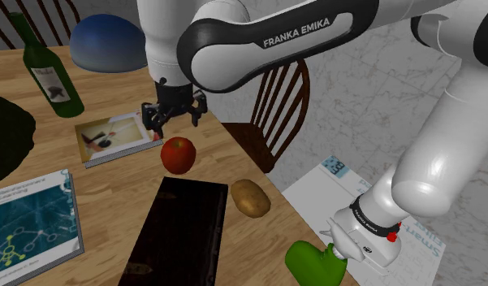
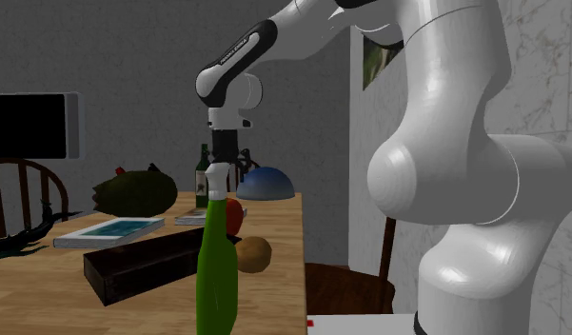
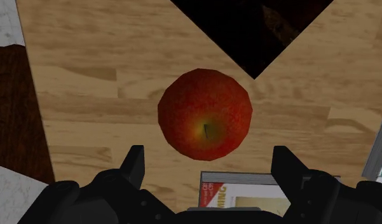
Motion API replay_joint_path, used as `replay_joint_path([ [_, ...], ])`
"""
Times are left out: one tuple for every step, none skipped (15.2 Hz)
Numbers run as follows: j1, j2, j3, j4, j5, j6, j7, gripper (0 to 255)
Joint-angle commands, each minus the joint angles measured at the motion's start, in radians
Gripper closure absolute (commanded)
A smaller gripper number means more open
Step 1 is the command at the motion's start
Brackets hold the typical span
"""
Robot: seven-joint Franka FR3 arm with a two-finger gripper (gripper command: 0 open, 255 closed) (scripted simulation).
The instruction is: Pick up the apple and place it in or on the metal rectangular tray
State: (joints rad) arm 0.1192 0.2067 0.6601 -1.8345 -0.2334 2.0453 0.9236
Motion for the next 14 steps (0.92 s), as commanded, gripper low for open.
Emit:
replay_joint_path([
  [0.007, 0.02, -0.003, -0.004, -0.017, 0.019, 0.015, 0],
  [0.008, 0.026, -0.005, -0.011, -0.022, 0.031, 0.018, 0],
  [0.009, 0.032, -0.007, -0.017, -0.027, 0.042, 0.022, 0],
  [0.01, 0.039, -0.009, -0.024, -0.033, 0.053, 0.025, 0],
  [0.011, 0.045, -0.011, -0.03, -0.039, 0.064, 0.029, 0],
  [0.012, 0.049, -0.012, -0.033, -0.042, 0.07, 0.031, 0],
  [0.012, 0.049, -0.012, -0.033, -0.042, 0.07, 0.031, 0],
  [0.012, 0.049, -0.012, -0.033, -0.042, 0.07, 0.031, 0],
  [0.012, 0.049, -0.012, -0.033, -0.042, 0.07, 0.031, 0],
  [0.012, 0.049, -0.012, -0.033, -0.042, 0.07, 0.031, 0],
  [0.012, 0.049, -0.012, -0.033, -0.042, 0.07, 0.031, 0],
  [0.012, 0.049, -0.012, -0.033, -0.042, 0.07, 0.031, 0],
  [0.012, 0.049, -0.012, -0.033, -0.042, 0.07, 0.031, 0],
  [0.012, 0.049, -0.012, -0.033, -0.042, 0.07, 0.031, 255],
])
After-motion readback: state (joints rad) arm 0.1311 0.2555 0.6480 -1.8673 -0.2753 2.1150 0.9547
